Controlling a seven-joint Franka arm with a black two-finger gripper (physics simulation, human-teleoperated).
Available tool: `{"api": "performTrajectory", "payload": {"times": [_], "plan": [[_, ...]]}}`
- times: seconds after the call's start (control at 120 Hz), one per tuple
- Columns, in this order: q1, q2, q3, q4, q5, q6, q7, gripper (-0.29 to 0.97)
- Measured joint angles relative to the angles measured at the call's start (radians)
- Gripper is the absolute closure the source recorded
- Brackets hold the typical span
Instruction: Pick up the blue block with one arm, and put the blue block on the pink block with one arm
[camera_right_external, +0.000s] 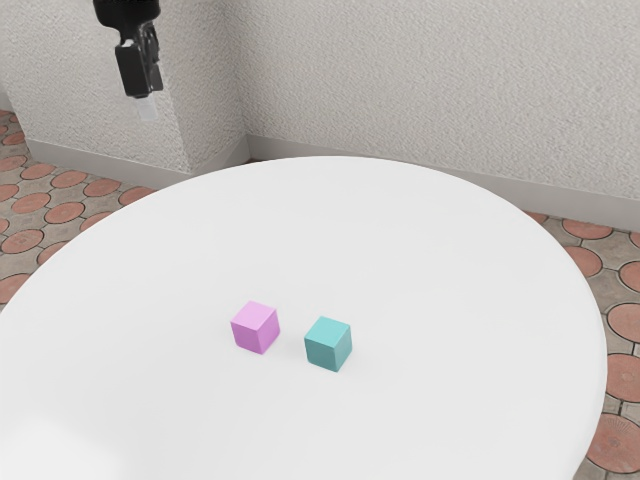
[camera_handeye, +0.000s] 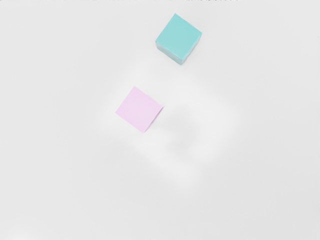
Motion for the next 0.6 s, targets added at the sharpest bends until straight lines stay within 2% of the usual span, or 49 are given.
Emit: {"api": "performTrajectory", "payload": {"times": [0.15,0.208,0.308,0.367,0.458,0.6], "plan": [[-0.012,0.005,0.0,-0.001,-0.001,-0.009,-0.018,0.0],[0.025,-0.016,-0.026,-0.04,-0.003,-0.01,-0.025,0.0],[0.081,-0.193,-0.058,-0.231,-0.017,-0.011,-0.03,0.0],[0.07,-0.234,-0.083,-0.349,-0.032,0.011,-0.011,0.0],[0.015,-0.225,-0.137,-0.504,-0.051,0.107,0.055,0.0],[-0.021,-0.167,-0.177,-0.538,-0.072,0.194,0.158,0.0]]}}
